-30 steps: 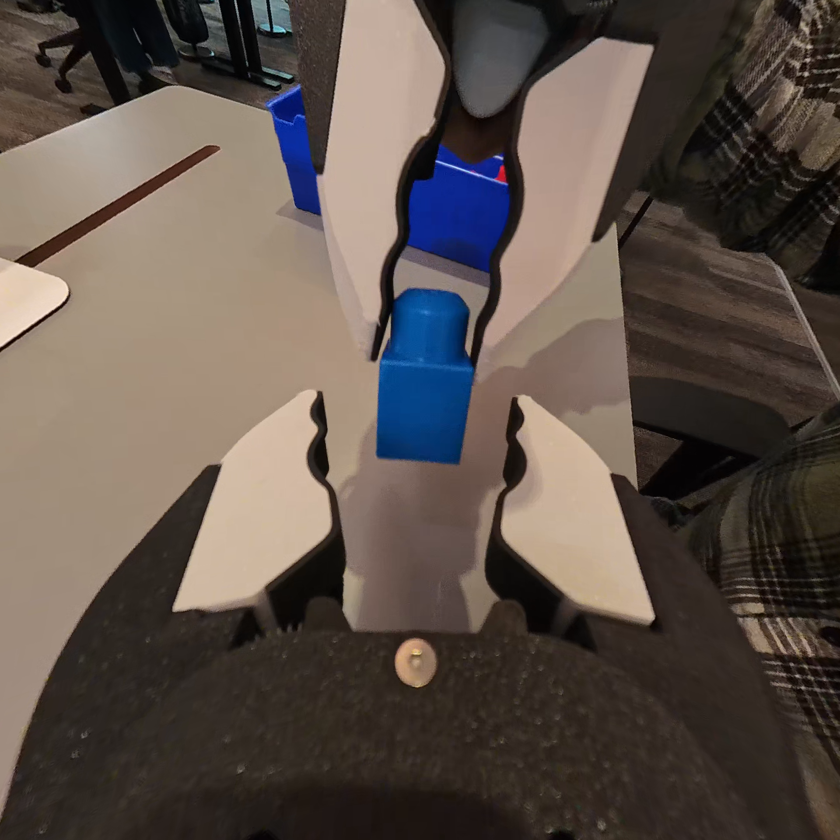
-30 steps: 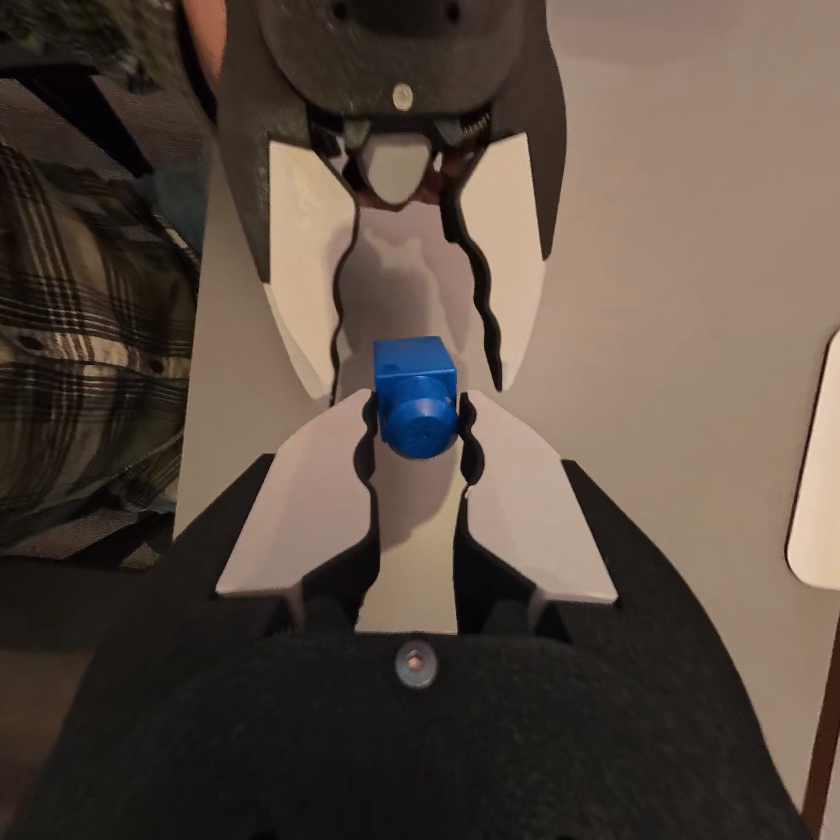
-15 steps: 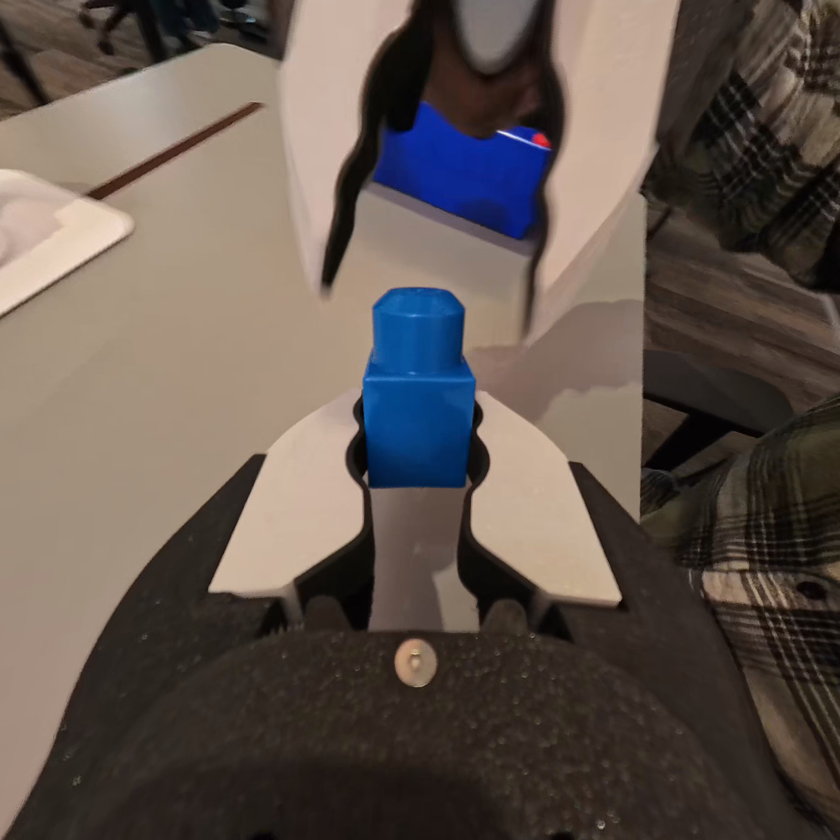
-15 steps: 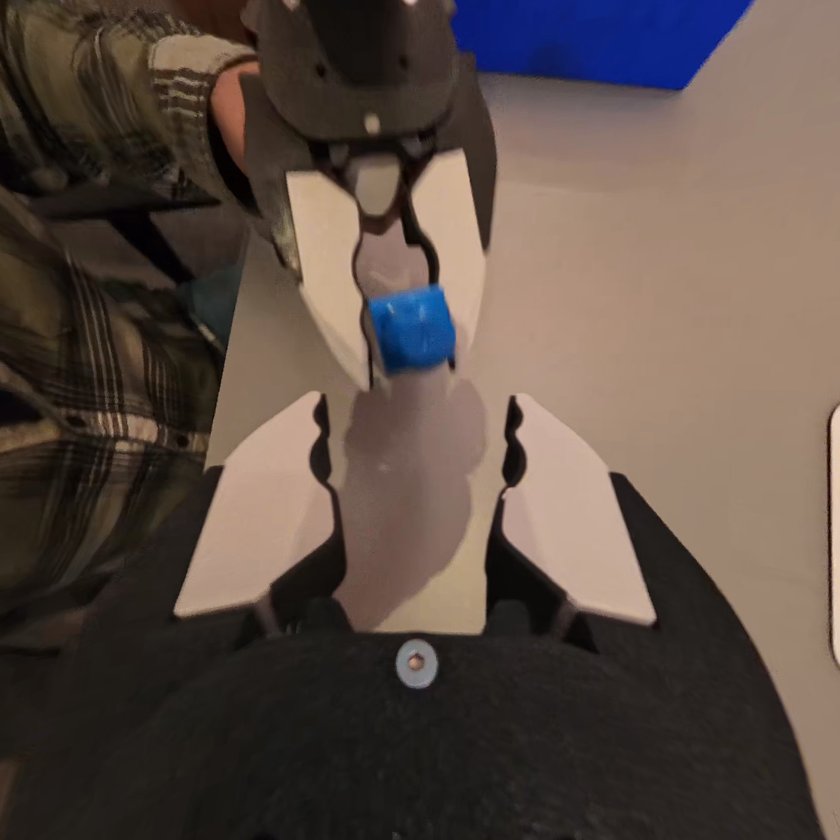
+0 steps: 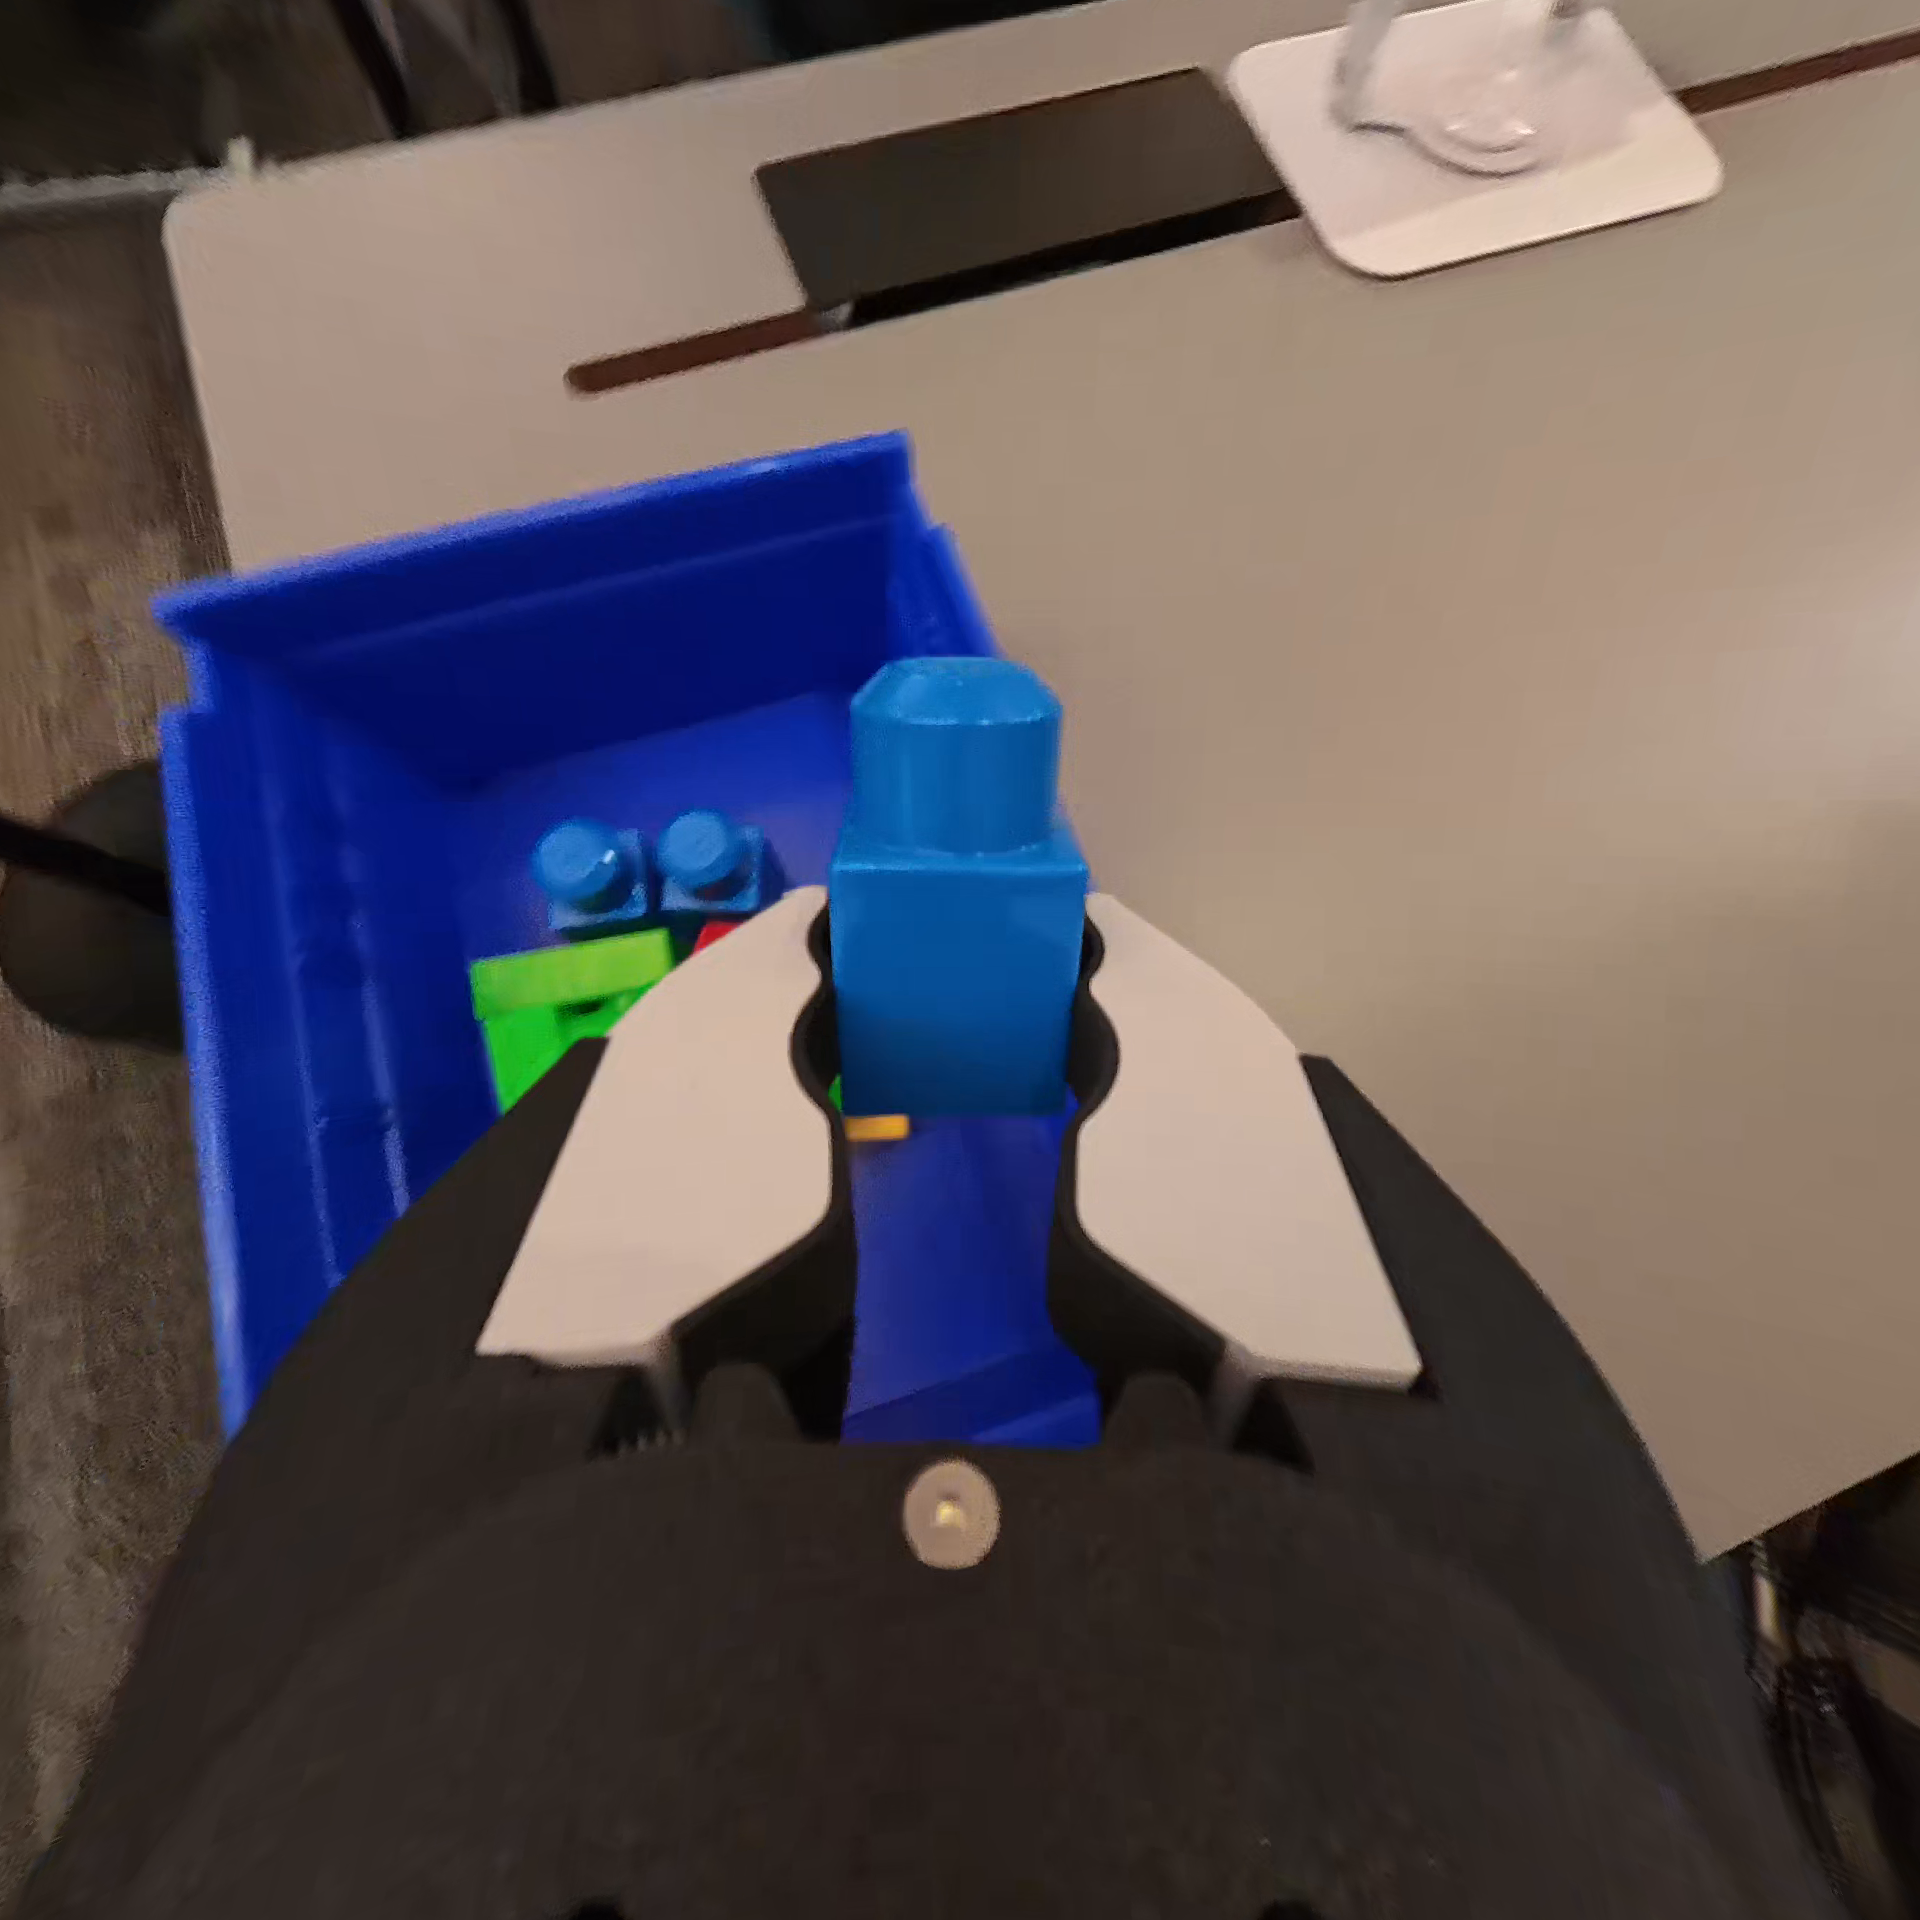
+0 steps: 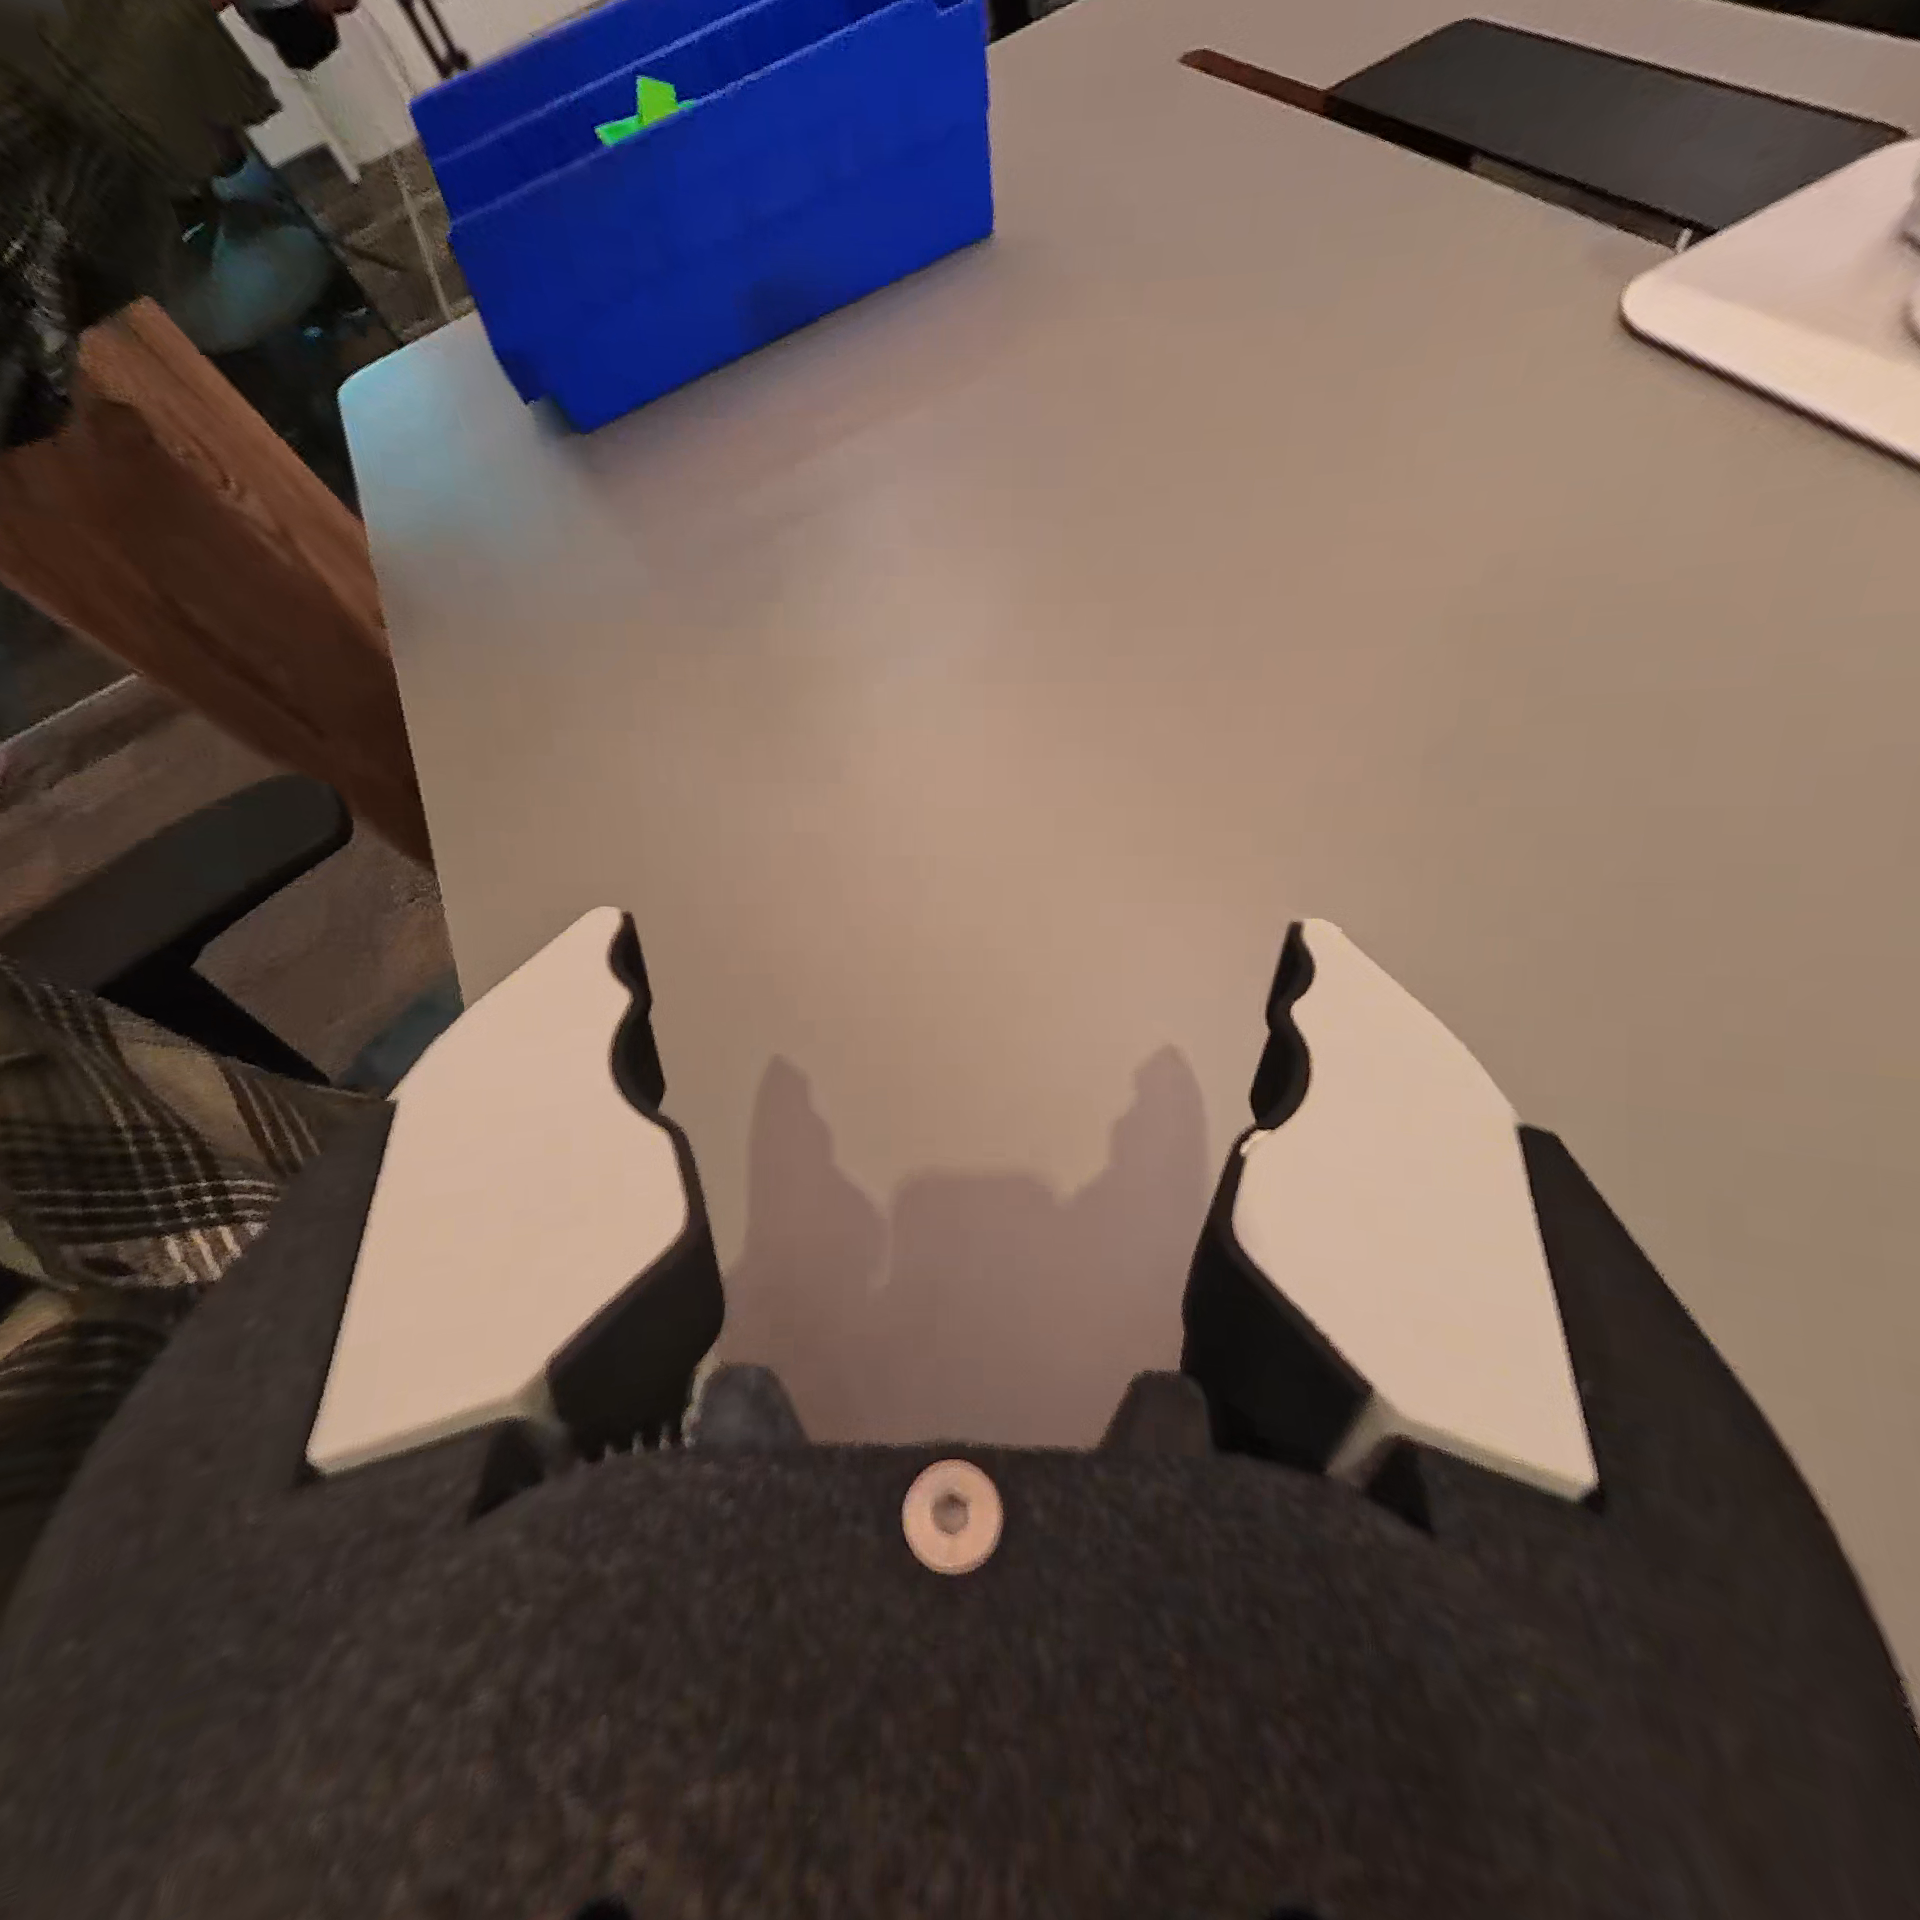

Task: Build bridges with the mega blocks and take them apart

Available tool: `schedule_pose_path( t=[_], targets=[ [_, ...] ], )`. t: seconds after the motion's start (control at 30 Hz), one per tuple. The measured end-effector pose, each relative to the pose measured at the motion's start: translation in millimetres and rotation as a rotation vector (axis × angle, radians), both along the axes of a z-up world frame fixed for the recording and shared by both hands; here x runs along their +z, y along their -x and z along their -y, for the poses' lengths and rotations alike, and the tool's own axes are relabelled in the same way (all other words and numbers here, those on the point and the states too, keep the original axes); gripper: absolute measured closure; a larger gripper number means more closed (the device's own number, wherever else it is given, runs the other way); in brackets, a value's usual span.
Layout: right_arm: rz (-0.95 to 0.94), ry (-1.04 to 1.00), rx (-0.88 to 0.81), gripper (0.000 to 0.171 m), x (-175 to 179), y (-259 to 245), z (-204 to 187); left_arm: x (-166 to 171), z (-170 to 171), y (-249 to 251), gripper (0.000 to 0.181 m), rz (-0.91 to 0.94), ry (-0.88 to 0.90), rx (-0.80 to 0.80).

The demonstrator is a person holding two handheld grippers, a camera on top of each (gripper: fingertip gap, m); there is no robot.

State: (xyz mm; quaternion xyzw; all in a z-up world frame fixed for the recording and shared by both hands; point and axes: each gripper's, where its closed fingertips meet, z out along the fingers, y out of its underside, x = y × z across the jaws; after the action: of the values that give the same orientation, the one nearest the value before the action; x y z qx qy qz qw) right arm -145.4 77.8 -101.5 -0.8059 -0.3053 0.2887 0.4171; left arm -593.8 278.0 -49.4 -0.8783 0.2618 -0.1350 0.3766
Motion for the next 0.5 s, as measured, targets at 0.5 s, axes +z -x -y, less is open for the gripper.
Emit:
schedule_pose_path(
  t=[0.5],
  targets=[
    [-0.109,-0.078,-0.181,0.060,-0.3,-34.9,24.9,-59.7,-23.9,64.0,0.130,0.101,0.088,0.235]
  ],
)
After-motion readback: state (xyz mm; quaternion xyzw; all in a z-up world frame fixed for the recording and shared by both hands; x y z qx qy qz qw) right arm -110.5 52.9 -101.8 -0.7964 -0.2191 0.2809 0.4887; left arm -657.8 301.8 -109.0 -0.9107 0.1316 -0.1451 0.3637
